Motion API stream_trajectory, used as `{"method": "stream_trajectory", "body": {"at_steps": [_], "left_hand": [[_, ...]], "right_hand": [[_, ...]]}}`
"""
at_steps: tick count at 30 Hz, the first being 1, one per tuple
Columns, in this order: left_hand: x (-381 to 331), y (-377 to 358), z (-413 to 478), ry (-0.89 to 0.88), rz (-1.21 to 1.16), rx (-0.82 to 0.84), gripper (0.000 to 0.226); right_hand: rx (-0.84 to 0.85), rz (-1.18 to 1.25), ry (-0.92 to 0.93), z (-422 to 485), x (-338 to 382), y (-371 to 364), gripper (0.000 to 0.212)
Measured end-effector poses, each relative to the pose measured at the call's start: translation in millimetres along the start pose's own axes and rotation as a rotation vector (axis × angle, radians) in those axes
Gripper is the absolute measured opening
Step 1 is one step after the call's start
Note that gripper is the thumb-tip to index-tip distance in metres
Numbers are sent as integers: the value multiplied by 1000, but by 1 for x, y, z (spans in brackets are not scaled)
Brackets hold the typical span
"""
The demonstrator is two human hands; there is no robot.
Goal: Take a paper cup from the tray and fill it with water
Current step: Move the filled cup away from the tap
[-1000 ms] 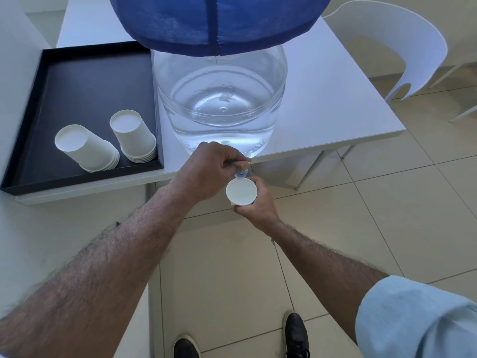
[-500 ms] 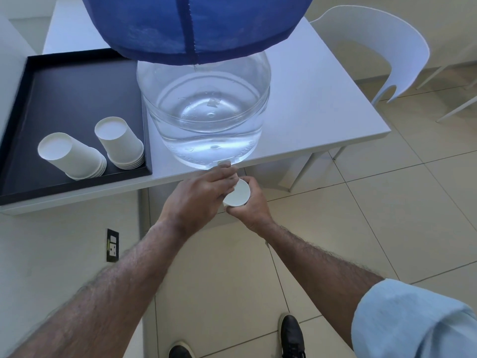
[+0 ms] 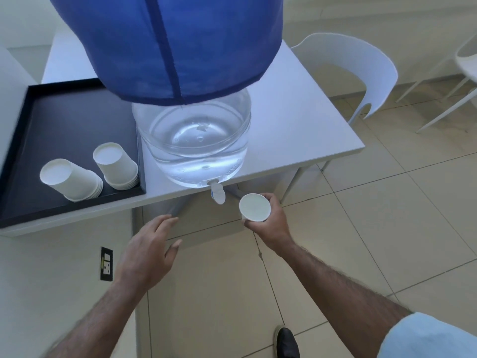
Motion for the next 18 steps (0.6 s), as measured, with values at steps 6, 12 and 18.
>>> {"method": "stream_trajectory", "body": {"at_steps": [6,12,18], "left_hand": [[0,34,8,83,65,8,50],[1,63,16,145,91,-10,48],[-3,80,17,145,108,-69,45]], "right_hand": [[-80,-24,37,12,32,47,66],[-134,-63,97,44,76,85,68],[-159,-88,83,85,98,94,71]]}}
Point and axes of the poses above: each hand's wrist, its own z-axis towards the middle knuckle, its own y-axis out of the back of the hand, x = y × z, the point moved 6 cm from there along z, towards the middle knuckle, and after that the axes turned 11 degrees about -z, right-handed, at the moved point
